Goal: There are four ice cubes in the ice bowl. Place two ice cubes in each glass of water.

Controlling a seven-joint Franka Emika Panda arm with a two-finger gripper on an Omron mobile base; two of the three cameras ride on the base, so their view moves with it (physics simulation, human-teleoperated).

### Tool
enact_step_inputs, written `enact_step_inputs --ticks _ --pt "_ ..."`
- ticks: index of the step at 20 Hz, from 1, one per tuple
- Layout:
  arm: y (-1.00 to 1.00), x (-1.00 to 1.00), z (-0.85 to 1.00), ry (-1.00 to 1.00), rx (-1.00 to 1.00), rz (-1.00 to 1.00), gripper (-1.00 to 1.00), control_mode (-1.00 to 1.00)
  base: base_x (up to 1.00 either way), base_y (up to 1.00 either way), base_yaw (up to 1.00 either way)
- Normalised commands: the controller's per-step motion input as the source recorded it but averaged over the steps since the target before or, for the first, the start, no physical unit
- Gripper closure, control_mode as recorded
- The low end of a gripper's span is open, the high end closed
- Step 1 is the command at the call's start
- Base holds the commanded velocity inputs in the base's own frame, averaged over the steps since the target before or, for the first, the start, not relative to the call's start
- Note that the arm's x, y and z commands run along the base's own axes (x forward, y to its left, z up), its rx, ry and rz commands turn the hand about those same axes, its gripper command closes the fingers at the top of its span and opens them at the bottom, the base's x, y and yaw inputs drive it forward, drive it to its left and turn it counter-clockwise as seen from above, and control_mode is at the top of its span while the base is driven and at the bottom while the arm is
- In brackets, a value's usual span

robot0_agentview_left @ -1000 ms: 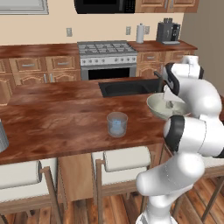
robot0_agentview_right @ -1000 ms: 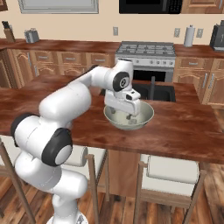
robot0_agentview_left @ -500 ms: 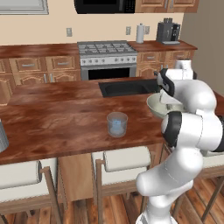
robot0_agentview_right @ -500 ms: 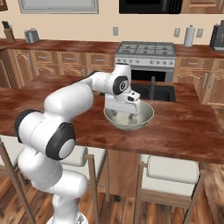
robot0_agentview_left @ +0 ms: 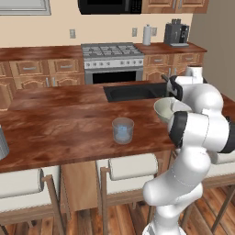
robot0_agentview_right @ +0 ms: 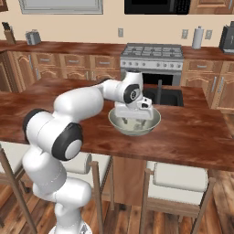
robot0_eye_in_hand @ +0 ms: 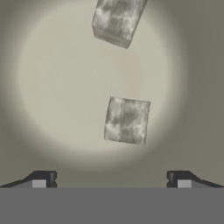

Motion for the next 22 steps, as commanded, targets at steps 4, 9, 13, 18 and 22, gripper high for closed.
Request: enact_step_inputs --ticks 4,9,13,18,22 --pt "-0.01 0.14 -0.23 0.0 -0.01 0.12 -1.0 -1.0 0.0 0.0 0.0" --pt "-0.01 0.02 -0.26 0.0 -0.04 0.09 -1.0 -1.0 0.0 0.0 0.0" --pt "-0.06 0.0 -0.18 0.0 -0.05 0.04 -1.0 -1.0 0.0 0.0 0.0" --pt "-0.03 0.0 -0.16 0.0 -0.04 0.01 -1.0 -1.0 0.0 0.0 0.0" --pt "0.0 0.03 -0.19 0.0 0.0 0.0 -1.0 -1.0 0.0 0.0 0.0"
